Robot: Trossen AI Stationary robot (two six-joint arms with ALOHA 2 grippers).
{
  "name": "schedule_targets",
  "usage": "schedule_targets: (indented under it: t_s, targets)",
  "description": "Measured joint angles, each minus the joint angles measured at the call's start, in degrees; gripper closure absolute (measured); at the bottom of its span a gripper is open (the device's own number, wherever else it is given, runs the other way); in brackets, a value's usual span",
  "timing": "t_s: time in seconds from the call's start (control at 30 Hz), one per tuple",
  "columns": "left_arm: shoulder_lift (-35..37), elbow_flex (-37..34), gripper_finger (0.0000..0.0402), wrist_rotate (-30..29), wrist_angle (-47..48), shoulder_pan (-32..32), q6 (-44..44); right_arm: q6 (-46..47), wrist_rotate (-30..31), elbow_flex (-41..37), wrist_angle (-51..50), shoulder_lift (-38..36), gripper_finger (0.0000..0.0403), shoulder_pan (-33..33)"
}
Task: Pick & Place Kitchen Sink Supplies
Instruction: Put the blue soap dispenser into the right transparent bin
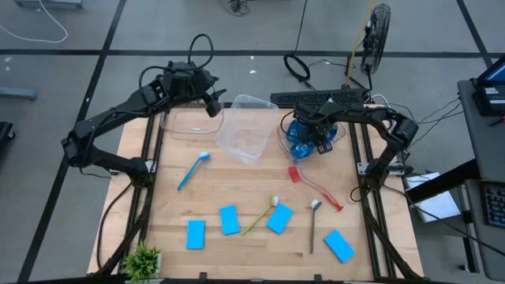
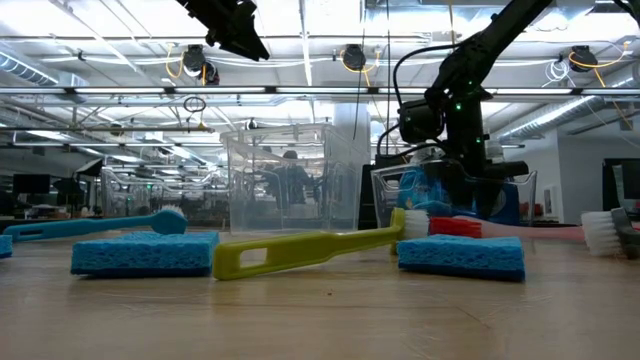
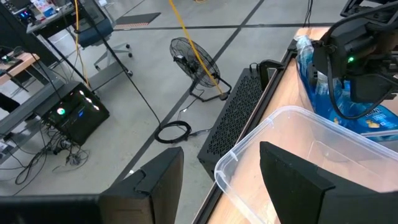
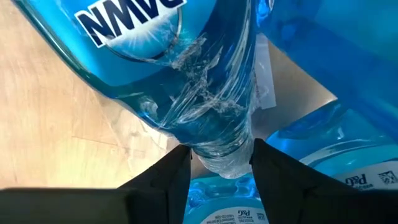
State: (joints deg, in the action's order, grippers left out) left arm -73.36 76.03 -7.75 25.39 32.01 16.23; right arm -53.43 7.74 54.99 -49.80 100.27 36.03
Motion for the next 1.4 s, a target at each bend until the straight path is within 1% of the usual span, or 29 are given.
schedule_targets:
  t_s: [0.2,0.57,0.77,0.87,0.97,1.17,1.4]
  targets:
    - [0.0,0.0,0.0188,0.0,0.0,0.0,-0.2,-0.8,-0.1,-0.3,3.6,-1.0,0.0252,-0.1]
    - [0.0,0.0,0.0188,0.0,0.1,0.0,-0.5,-1.5,-0.6,-0.3,5.2,-2.0,0.0252,-0.1]
    - [0.0,0.0,0.0188,0.0,0.1,0.0,-1.0,-6.0,-0.6,-0.3,6.1,-2.0,0.0252,-0.1]
    - [0.0,0.0,0.0188,0.0,0.1,0.0,-1.3,-6.6,-0.7,-0.3,6.6,-2.1,0.0252,-0.1]
    - [0.0,0.0,0.0188,0.0,0.1,0.0,-1.3,-8.3,-2.0,-0.3,7.1,-2.1,0.0252,-0.1]
    - [0.0,0.0,0.0188,0.0,0.1,0.0,-1.3,-8.1,-7.0,-0.2,9.1,-2.0,0.0252,-0.4]
    - [0.0,0.0,0.0188,0.0,0.1,0.0,-1.3,-7.9,-8.2,-0.2,9.0,-1.9,0.0252,-1.2]
